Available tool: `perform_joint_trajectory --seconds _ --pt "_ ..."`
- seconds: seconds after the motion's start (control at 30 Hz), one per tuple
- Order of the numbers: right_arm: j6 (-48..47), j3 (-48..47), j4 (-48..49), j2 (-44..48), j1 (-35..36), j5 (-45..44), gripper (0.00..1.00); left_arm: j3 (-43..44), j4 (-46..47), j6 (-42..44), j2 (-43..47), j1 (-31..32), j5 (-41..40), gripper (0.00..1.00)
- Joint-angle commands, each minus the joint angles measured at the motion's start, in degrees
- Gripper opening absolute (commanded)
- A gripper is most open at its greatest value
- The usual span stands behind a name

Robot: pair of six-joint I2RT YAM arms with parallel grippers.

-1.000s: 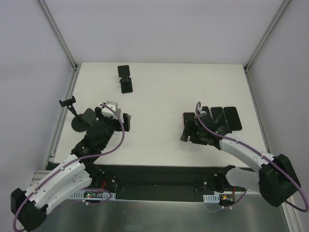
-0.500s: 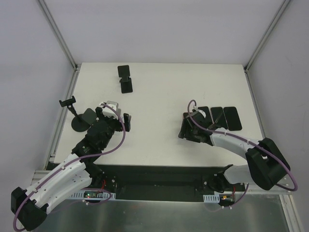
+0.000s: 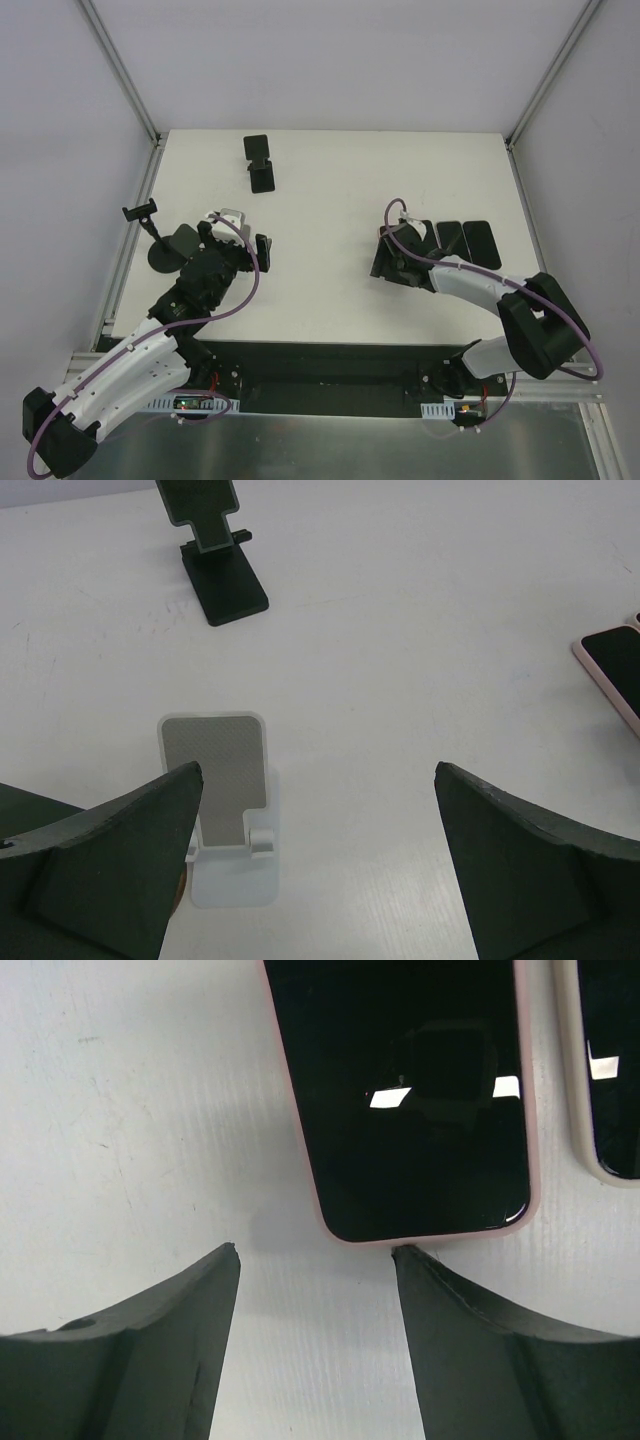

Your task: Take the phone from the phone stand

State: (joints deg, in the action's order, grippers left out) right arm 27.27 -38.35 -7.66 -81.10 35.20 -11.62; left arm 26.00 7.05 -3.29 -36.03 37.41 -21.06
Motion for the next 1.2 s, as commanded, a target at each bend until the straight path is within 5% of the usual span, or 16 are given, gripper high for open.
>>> perform_joint_trajectory --seconds 0.0,0.3,0.67,1.17 --pt "-2.3 -1.6 -0.9 0.7 -0.6 -0.4 0.66 2.6 1.6 0.2 0.3 -0.3 -0.2 0.99" --pt "-11.1 -9.7 -6.8 4.5 1.6 5.1 0.7 4.1 1.0 -1.8 -2.2 -0.8 -0.5 0.99" --pt "-18.6 -24.1 -5.5 -14.1 1.1 11.1 0.73 8.4 -2.1 -4.4 -6.9 -2.0 0.2 0.99" --pt "-19.9 -15.8 -5.7 -12.0 -8.8 14.1 0.74 14.2 -5.3 -8.9 -14.1 -5.0 0.8 0.99"
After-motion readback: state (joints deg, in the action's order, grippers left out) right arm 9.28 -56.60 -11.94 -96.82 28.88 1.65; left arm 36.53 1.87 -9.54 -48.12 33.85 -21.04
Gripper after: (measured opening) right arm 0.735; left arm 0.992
